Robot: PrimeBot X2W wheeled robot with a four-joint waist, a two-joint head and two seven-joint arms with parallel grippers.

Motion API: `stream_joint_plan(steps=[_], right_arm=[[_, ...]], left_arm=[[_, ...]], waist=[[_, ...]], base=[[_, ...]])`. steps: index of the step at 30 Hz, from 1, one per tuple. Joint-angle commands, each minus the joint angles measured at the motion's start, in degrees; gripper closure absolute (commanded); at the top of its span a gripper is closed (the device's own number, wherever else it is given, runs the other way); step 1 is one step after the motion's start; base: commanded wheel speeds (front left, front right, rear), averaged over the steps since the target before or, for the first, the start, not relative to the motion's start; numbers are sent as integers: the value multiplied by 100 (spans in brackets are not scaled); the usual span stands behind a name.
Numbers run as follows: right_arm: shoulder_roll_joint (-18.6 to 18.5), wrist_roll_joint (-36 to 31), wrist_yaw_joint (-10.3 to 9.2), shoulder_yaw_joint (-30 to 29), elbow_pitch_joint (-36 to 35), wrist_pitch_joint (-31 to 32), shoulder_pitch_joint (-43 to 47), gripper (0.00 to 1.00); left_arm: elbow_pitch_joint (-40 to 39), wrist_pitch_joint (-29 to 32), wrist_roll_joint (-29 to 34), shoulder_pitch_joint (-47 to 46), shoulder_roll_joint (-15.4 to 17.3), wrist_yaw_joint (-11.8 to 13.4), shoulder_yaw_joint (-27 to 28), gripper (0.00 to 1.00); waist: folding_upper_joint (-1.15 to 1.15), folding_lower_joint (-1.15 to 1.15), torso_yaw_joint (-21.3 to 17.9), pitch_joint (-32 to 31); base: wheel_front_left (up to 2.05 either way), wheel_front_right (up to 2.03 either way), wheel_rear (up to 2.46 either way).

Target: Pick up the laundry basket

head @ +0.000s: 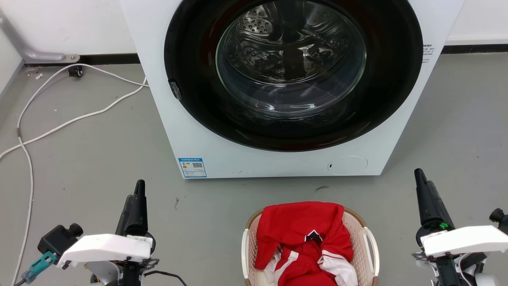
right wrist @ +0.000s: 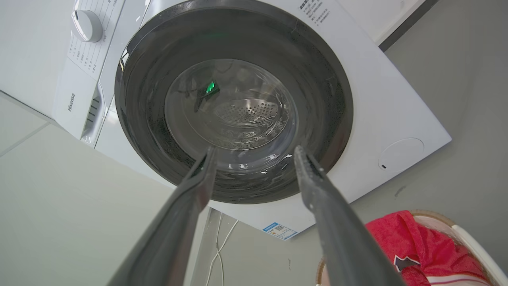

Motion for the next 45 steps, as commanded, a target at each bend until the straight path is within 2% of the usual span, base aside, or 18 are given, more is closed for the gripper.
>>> stream_joint_plan(steps=[1,15,24,45], right_arm=[[-18,-241,0,-2,-141,-78,-29,0],[-23,-1510,0,128,-495,-353,65,0],[-26,-2304,0,67,-457,-513,174,0],[-32,-3687,0,-33,-585,-829,323,0]], left_arm=[[-133,-62,259,-35,24,24,-34,0],[-341,-333,1615,65,26,147,-218,0],[-432,-493,2391,165,66,159,-307,0],[-459,-816,3656,305,80,120,-382,0]], waist=[[0,0,2,3],[0,0,16,13],[0,0,32,1],[0,0,60,3]], base=[[0,0,0],[0,0,0],[0,0,0],[0,0,0]])
